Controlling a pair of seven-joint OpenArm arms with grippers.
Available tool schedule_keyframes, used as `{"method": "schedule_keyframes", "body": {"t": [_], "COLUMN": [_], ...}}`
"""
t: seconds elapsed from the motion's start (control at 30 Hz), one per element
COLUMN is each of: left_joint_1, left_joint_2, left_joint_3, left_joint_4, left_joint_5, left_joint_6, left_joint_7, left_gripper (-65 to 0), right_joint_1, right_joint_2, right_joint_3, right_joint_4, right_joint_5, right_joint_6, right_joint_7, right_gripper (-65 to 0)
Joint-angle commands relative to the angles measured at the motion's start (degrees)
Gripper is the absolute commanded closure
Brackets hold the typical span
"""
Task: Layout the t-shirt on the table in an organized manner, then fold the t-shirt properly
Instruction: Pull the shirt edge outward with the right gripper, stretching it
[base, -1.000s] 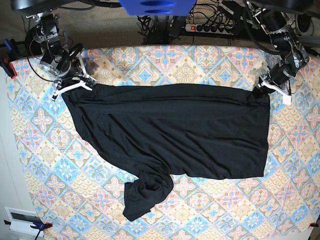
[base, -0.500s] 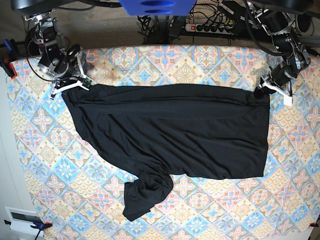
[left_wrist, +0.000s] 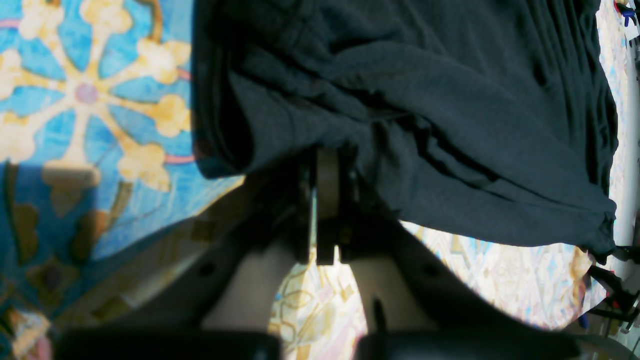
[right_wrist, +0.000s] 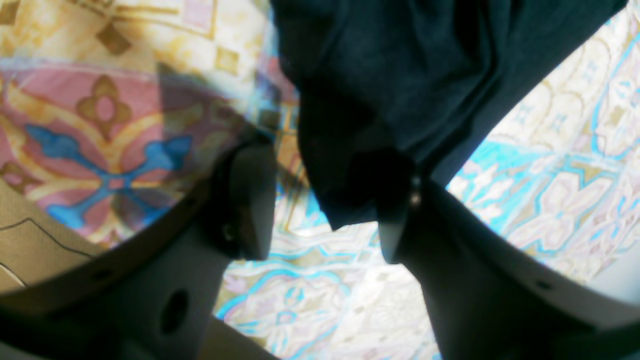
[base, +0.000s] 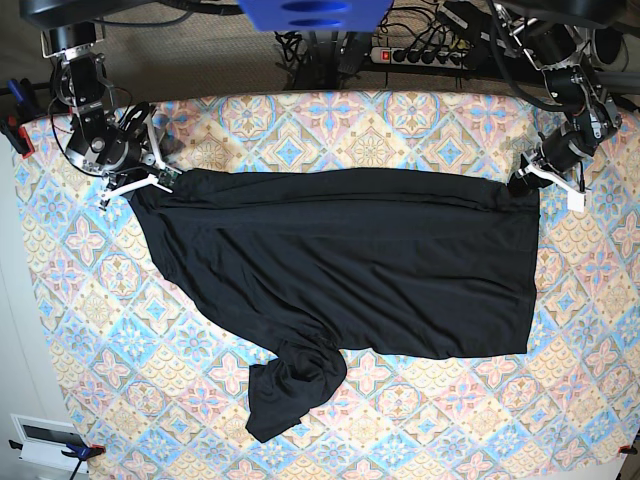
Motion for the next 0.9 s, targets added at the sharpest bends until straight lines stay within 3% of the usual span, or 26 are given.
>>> {"method": "schedule_keyframes", "body": {"t": [0.0, 0.17, 0.33, 0.47, 0.53, 0.7, 0.87], "left_joint_1": [-0.4, -0.4, -0.4, -0.4, -0.4, -0.4, -0.4], "left_joint_2": [-1.1, -1.1, -1.1, -1.1, -1.1, -1.2, -1.2], "left_joint_3": [-0.2, -0.2, -0.2, -0.2, -0.2, -0.2, -0.2], "left_joint_4": [0.6, 0.6, 0.6, 0.6, 0.6, 0.6, 0.6], "left_joint_5": [-0.1, -0.1, 0.1, 0.1, 0.1, 0.1, 0.1], "left_joint_6": [0.2, 0.2, 0.2, 0.2, 0.2, 0.2, 0.2], "left_joint_7": [-0.4, -0.4, -0.4, -0.4, -0.4, -0.5, -0.5], "left_gripper": [0.0, 0.0, 0.0, 0.0, 0.0, 0.0, 0.0], "right_joint_1": [1.1, 1.7, 0.1, -4.0, -4.8, -5.1, -4.6], "right_joint_2": [-0.4, -0.3, -0.1, -0.3, -2.0, -5.2, -6.8], "right_joint_3": [-0.2, -0.2, 0.5, 5.4, 8.7, 21.6, 34.9], "right_joint_4": [-2.2, -0.9, 9.3, 14.1, 14.5, 14.6, 13.3], "right_joint_5": [-5.4, -5.4, -5.0, -4.9, -3.3, 11.9, 33.5], "right_joint_6": [-5.7, -5.5, -4.6, -2.7, -2.5, -2.3, -2.3], "right_joint_7": [0.5, 0.4, -0.9, -4.1, -4.8, -7.5, -15.5], "right_gripper": [-28.9, -28.9, -28.9, -28.9, -28.9, -28.9, -28.9]}}
